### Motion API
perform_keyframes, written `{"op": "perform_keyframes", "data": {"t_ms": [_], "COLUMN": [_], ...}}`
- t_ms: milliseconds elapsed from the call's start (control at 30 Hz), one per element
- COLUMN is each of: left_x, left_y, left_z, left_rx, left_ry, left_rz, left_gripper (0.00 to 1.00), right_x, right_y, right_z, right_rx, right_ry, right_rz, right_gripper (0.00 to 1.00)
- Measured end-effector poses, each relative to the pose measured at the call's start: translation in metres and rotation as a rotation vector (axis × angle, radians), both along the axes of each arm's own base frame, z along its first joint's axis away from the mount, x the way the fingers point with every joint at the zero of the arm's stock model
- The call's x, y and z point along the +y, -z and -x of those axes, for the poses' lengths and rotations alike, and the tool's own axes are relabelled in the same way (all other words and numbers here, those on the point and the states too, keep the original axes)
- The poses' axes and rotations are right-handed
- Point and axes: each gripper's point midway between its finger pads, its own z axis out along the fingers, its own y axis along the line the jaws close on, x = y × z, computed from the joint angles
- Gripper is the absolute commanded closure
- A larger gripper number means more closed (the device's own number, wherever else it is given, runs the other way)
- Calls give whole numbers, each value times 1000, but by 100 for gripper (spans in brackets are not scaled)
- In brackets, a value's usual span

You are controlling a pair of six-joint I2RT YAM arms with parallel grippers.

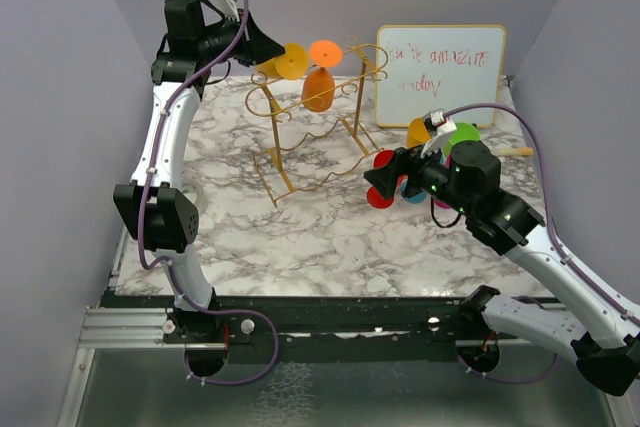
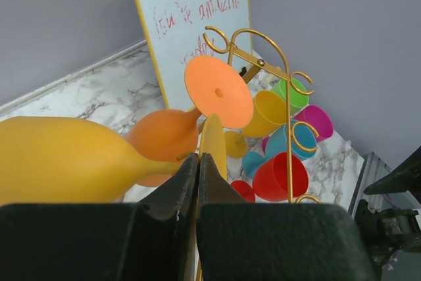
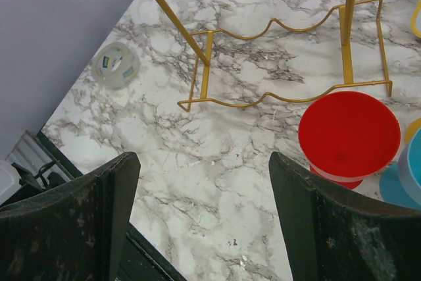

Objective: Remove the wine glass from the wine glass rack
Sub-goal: Pick up the wine glass from the wine rack.

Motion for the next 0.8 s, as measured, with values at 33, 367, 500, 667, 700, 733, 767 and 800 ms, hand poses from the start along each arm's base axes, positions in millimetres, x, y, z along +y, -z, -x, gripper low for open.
{"op": "perform_keyframes", "data": {"t_ms": [33,367,500,667,700,733,767,800], "left_x": [0,9,11,12,13,13,13,13], "left_y": [-1,3,-4,-7,-8,-9,-10,-11], "left_z": [0,-11,-14,-16,-16,-16,-16,-16], "left_rx": [4,80,70,81,79,77,74,70], "left_ry": [3,-6,-8,-9,-9,-9,-8,-8], "left_rz": [11,153,193,232,236,238,240,241], "left_gripper": [100,100,100,100,100,100,100,100], "right_x": [0,-1,-2,-2,-2,-2,-2,-2], "right_y": [0,1,3,5,5,5,5,5], "right_z": [0,0,0,1,0,0,0,0], "right_rx": [0,4,10,14,14,14,14,14], "right_ry": [0,3,6,8,8,8,8,8], "right_rz": [0,5,10,14,14,14,14,14], "right_gripper": [15,15,15,15,15,15,15,15]}}
